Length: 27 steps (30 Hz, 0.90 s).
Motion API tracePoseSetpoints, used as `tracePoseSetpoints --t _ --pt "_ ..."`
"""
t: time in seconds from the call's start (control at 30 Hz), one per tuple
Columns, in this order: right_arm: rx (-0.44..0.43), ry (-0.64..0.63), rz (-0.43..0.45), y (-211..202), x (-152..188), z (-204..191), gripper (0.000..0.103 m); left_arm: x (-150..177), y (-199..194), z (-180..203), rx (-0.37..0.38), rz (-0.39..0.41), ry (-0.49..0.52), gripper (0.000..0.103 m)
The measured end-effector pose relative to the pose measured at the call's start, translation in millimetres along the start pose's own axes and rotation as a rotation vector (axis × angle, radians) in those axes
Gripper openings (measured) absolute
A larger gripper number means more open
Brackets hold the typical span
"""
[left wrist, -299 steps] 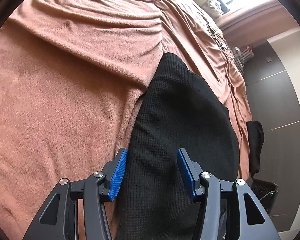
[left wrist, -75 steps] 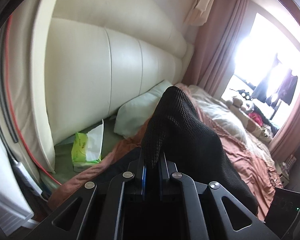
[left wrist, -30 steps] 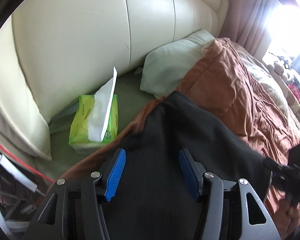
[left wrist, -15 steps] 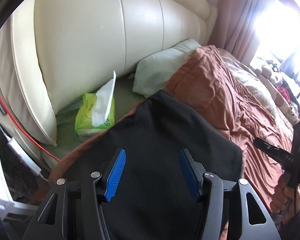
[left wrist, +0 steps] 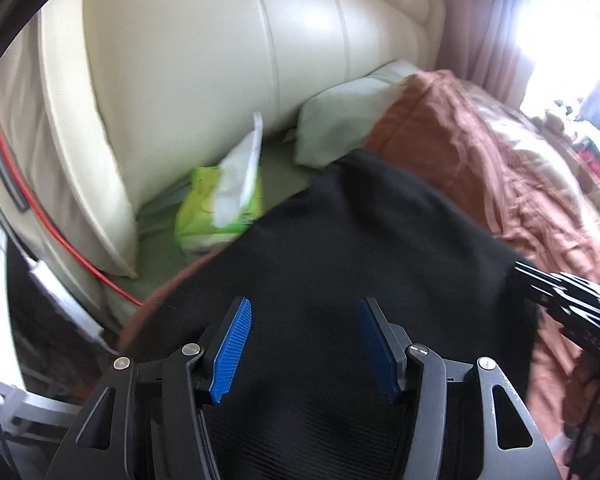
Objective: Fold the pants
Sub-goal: 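Lower the pants onto the bed corner and fold them over with both grippers, then open both grippers and release the folded pants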
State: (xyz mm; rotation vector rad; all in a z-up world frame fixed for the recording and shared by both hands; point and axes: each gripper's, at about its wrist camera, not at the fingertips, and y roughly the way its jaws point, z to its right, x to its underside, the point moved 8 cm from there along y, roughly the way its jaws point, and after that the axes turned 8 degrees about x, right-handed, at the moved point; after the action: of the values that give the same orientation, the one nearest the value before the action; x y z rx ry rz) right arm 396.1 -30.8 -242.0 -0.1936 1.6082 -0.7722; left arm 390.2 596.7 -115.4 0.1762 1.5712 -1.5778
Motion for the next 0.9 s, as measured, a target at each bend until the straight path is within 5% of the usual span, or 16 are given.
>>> tracePoseSetpoints --t 0.3,0.77,0.83,0.9 --pt "-0.024 -0.038 0.002 5.5 30.1 10.9 0.010 14.7 13.8 -22.6 -0.019 -0.032 -0.034 0.058" --pt "0.131 -0.064 -0.064 -51.1 49.0 24.4 0.011 30.5 -20.2 1.4 -0.019 -0.037 -0.053 0.059" --pt "0.144 -0.065 -0.054 -68.5 47.1 26.0 0.020 30.4 -29.3 9.2 -0.012 -0.030 -0.045 0.063" --pt "0.160 -0.064 -0.038 -85.1 44.7 27.2 0.056 28.9 -39.9 18.2 -0.004 -0.018 -0.035 0.072"
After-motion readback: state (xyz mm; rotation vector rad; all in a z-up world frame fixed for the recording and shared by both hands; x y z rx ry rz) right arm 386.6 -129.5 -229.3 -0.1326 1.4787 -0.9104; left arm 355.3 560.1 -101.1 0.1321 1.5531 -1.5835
